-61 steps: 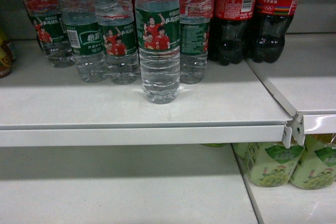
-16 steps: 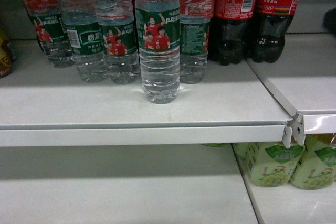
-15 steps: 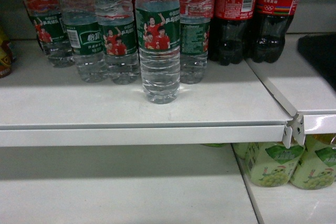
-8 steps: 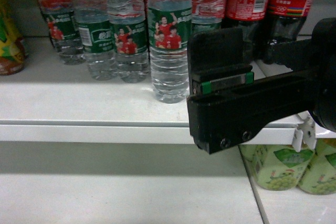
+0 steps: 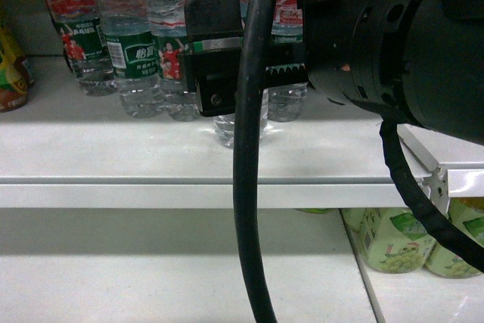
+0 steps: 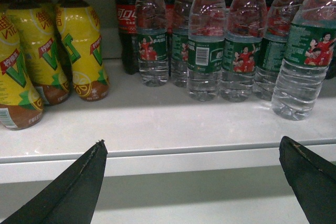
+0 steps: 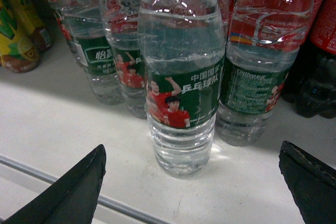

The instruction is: Move water from second to third shelf

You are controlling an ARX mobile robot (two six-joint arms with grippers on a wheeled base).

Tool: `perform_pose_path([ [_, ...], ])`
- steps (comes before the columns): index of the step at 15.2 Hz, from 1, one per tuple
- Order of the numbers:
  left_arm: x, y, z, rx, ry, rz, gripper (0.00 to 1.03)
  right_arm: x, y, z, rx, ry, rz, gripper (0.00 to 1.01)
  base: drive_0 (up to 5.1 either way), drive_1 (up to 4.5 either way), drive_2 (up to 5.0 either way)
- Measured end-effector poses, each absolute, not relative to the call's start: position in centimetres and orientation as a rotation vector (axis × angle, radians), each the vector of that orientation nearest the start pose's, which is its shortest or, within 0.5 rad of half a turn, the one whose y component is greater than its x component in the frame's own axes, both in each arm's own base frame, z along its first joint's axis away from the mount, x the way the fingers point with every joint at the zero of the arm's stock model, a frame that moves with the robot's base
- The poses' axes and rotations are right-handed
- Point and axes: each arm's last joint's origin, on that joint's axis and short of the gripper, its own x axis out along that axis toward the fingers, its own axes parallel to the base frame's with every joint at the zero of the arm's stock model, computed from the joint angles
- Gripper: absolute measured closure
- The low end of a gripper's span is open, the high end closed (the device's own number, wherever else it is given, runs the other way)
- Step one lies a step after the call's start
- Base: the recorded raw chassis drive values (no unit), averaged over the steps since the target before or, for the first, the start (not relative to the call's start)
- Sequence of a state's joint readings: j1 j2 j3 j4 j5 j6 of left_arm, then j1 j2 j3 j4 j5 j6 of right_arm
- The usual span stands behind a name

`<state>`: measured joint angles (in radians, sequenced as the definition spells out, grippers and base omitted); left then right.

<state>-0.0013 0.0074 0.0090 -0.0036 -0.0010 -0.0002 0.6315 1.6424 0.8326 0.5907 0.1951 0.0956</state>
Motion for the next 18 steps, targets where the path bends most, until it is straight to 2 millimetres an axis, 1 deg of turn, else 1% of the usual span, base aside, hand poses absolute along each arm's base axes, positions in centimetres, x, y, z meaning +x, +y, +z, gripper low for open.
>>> perform_pose_path([
  [5,9.8,0.0,16.6,0.000,0.002,-0.001,0.05,30.8,21.4,21.1,0.000,0.248,0.358,0.03,0.0,0.00,0.0],
  [10,9.8,0.0,16.6,0.000,0.002,-0.001,0.05,32.9,23.0,21.8,0.031,0.251,0.353,0.03,0.0,0.00,0.0],
  [14,9.8,0.0,16.6,0.000,0.002,-0.001,0.05,33.7,23.6,22.0,0.039,0.250,0.356,0.03,0.0,0.00,0.0],
  [18,9.8,0.0,16.6,0.000,0.002,-0.001,0.05,34.4,24.0,21.2,0.045,0.254,0.332,0.03,0.0,0.00,0.0],
])
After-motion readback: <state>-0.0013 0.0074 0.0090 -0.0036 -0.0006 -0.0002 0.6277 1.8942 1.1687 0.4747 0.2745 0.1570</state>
